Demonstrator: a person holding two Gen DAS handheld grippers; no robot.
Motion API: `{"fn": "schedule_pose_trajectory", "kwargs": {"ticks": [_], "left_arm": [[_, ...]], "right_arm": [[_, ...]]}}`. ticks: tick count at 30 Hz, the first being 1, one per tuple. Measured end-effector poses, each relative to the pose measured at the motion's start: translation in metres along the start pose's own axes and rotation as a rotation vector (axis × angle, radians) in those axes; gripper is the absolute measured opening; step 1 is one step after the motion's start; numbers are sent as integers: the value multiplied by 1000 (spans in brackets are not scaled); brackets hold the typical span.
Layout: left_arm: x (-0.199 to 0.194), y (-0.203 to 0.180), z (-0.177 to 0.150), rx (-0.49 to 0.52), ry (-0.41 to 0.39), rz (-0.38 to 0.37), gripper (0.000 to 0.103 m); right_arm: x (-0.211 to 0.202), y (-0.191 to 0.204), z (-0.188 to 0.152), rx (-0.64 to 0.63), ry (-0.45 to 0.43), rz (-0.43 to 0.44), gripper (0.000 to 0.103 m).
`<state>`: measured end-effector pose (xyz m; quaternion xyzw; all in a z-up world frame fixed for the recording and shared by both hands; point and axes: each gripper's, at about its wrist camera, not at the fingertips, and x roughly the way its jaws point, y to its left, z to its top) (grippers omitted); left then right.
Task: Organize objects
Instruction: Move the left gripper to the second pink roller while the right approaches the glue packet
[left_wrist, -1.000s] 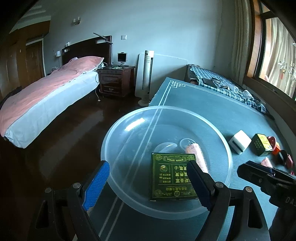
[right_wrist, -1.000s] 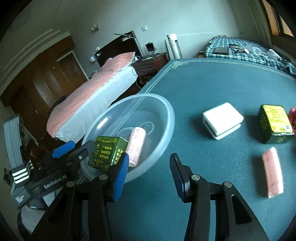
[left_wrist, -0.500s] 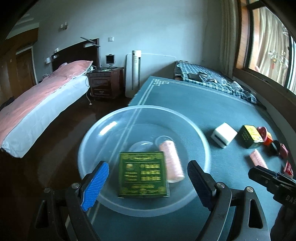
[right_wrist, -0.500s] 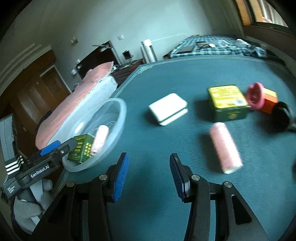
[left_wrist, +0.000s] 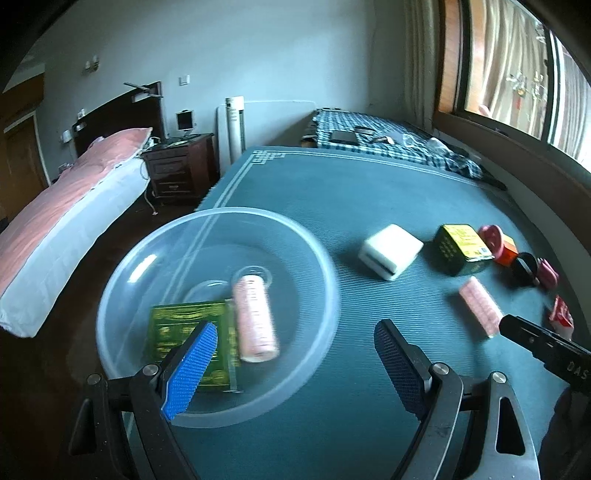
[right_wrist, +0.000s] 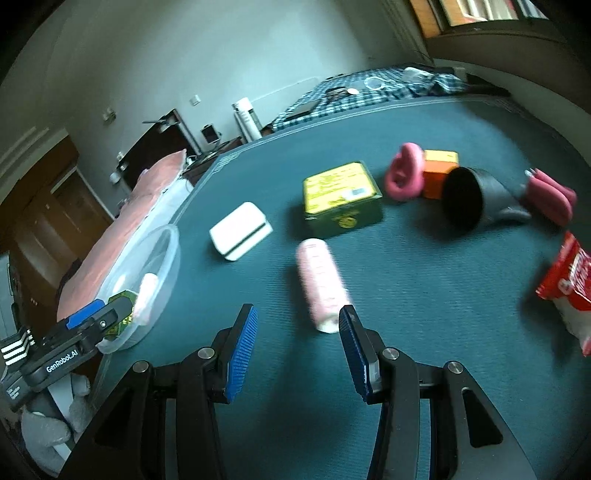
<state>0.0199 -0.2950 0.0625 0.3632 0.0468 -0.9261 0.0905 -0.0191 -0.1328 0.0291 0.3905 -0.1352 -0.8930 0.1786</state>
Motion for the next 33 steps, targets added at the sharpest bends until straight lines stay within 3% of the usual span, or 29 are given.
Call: {"fn": "schedule_pose_trajectory", "kwargs": {"ticks": [6,23,33], "left_arm": [[5,-29,1,44,18,-38,90],[29,-127,4,152,106,-172,91],[53,-160,8,159,163,-172,91]], "right_arm": [[-15,-25,-4,34,-24,-39,49],[-87,-121,8,103,-176,-252,55],[-87,-147,12,57,-148,-263,61]]}}
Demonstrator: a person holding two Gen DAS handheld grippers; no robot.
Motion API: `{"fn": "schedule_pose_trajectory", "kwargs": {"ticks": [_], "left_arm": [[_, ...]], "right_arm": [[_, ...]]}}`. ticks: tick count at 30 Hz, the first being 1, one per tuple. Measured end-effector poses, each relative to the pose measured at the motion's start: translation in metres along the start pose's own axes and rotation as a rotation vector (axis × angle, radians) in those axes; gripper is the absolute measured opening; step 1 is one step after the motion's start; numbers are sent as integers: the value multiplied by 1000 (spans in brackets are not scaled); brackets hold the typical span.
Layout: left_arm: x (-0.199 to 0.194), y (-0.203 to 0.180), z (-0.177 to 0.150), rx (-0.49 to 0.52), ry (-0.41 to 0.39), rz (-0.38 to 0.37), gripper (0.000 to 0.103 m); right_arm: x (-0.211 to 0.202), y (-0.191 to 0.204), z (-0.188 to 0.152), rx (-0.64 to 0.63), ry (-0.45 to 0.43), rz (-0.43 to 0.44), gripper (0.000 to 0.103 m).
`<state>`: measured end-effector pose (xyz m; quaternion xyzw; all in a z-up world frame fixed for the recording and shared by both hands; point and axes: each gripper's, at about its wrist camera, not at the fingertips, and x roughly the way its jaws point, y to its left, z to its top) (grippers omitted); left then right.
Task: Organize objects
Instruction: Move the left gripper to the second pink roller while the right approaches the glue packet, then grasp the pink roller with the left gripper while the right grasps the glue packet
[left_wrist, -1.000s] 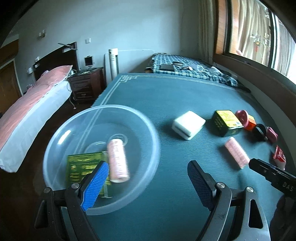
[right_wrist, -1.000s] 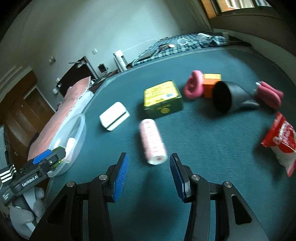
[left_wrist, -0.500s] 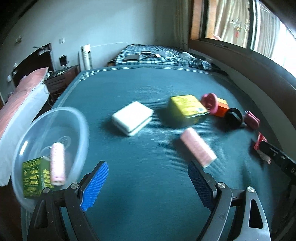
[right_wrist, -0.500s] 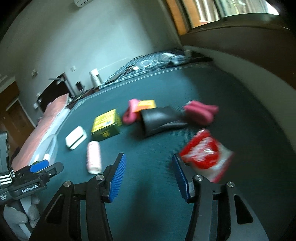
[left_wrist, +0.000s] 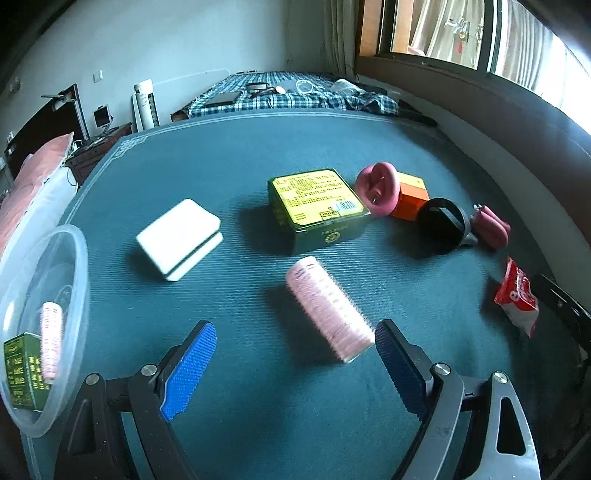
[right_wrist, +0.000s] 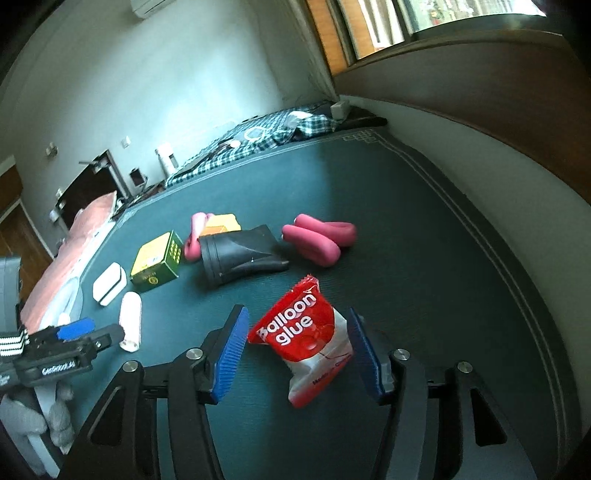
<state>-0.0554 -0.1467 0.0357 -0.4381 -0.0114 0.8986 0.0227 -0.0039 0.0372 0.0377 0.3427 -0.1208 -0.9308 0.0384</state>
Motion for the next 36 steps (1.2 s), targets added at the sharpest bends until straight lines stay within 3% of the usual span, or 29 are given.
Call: {"fn": "schedule_pose_trajectory", "kwargs": {"ticks": [5,11,18,20,23,26,34,36], "left_arm": [[11,-2,3,-18,24,-17,91],[15,-6,7,-26,38,-26,91],[14,-3,10,-49,38,-34,91],[17,-3,11,-54,42,-30,91],[20,-3,13,-64,39,-9,91],[24,-4,15,-70,35,4,90],[31,-7,15,-52,30,-5,55],[30,-10,15,-37,26,-25,41]], "right_arm": [[10,5,2,-71,22,20,69],[25,13,-1,-179,49,-24,69],[34,17,-7,-210,82,-21,69],[34,17,-8,-212,86,-22,66],[36,18,-10,-214,101,-10,49],[35,18,-10,-214,100,-6,47],[35,16,-9,-196,100,9,46],[36,16,-9,-193,100,11,46]]}}
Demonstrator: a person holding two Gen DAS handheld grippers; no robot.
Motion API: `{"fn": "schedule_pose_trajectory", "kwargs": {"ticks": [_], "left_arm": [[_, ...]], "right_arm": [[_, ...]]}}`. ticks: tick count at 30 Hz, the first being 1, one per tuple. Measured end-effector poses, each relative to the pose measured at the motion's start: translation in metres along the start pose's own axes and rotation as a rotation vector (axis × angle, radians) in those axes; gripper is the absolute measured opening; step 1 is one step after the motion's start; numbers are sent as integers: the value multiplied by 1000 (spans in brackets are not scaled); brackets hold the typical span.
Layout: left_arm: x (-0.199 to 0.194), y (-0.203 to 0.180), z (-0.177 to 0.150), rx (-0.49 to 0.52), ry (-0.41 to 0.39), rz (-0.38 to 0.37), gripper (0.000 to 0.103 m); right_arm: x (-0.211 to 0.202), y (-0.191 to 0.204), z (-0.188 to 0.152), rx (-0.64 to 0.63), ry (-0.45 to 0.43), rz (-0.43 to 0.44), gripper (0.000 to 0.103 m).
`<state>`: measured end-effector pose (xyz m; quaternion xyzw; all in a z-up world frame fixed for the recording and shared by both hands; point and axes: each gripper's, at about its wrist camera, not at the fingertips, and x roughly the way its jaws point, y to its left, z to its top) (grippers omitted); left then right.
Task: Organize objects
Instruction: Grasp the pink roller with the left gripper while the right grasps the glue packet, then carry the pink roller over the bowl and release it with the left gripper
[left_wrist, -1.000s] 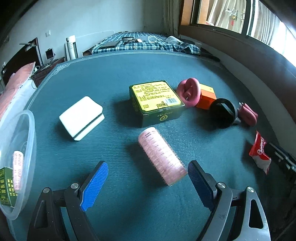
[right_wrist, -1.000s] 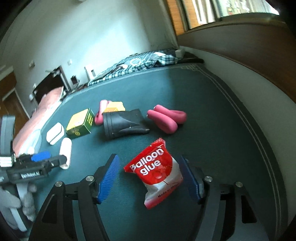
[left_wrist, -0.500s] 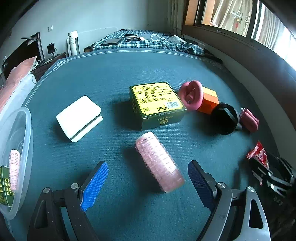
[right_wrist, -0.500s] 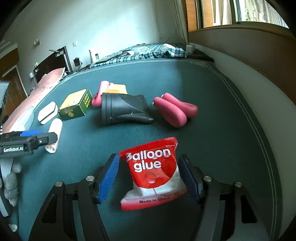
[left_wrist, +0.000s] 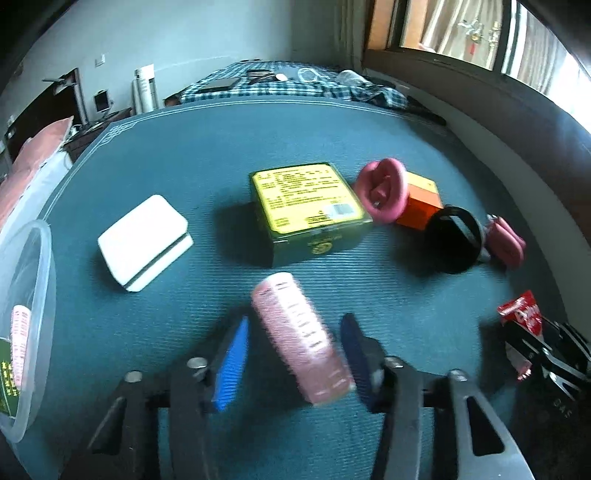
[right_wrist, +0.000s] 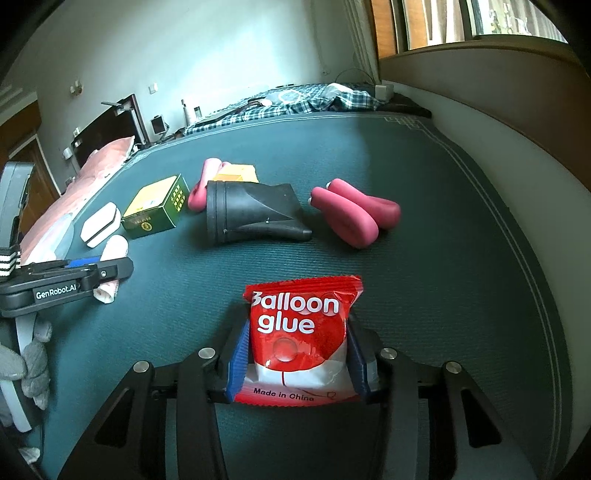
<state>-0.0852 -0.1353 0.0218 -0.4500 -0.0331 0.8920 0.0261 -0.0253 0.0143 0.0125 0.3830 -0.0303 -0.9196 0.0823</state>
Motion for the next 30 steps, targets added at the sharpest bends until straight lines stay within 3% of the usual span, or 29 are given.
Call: {"fn": "schedule_pose_trajectory", "kwargs": {"ticks": [10,22,30], "left_arm": [[-17,-7,-12,67,-42,27,31],[-53,21,-24,25,-95,36,30],[-74,63,-27,-51,-139,79,30]], "right_arm": [[0,0,0,2,-1,2,46],[-4,2,-4,20,0,-9,45],[-11,29,-17,-13,10,-5,45]]}}
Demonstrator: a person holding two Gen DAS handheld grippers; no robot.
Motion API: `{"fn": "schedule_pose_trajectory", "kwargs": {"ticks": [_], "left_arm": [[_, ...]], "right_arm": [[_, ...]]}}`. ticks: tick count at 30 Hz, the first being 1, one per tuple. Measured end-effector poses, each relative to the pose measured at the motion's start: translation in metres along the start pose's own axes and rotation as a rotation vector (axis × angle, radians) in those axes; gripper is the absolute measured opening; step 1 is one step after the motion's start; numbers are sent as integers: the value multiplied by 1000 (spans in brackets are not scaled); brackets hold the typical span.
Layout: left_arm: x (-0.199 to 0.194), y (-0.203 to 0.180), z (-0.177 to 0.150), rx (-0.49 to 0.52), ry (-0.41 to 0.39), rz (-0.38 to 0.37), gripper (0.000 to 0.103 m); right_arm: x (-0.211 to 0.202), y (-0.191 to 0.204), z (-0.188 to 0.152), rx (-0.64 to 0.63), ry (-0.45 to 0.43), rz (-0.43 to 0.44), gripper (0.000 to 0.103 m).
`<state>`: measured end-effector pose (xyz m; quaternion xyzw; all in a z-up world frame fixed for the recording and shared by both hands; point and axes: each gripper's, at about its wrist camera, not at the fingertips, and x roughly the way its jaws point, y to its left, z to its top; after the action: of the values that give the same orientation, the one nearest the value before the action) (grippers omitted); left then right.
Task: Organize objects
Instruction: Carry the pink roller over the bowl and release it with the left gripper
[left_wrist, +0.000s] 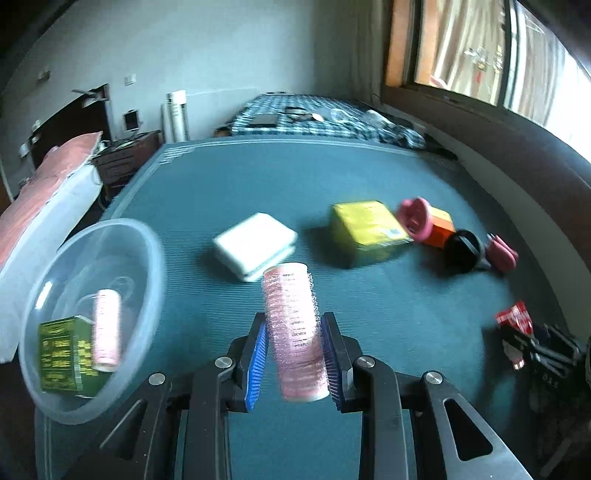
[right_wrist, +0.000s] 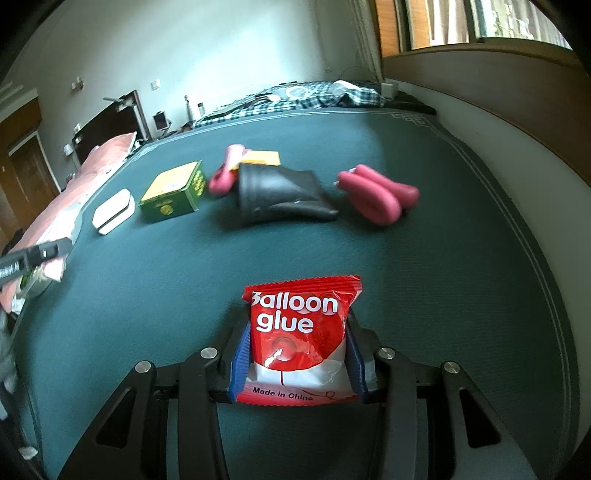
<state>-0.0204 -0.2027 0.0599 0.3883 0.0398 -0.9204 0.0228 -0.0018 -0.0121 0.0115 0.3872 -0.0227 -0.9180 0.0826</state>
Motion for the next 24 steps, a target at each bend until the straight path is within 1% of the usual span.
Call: {"fn": "schedule_pose_trajectory", "kwargs": {"ticks": [5,10,19,24], "left_arm": [[-9,32,2,-51,-27,37,30],[-21,55,2,-81,-56,54,30],[-33,82,0,-119,-87,61,30],[-38,105,-2,-152,-102,78,30]], "right_arm": [[-1,16,-4,-11,9,12,45],[-1,32,-6,-10,18,35,44],[0,76,-4,-48,34,111,44],[1,103,3,-68,33,165,44]]}}
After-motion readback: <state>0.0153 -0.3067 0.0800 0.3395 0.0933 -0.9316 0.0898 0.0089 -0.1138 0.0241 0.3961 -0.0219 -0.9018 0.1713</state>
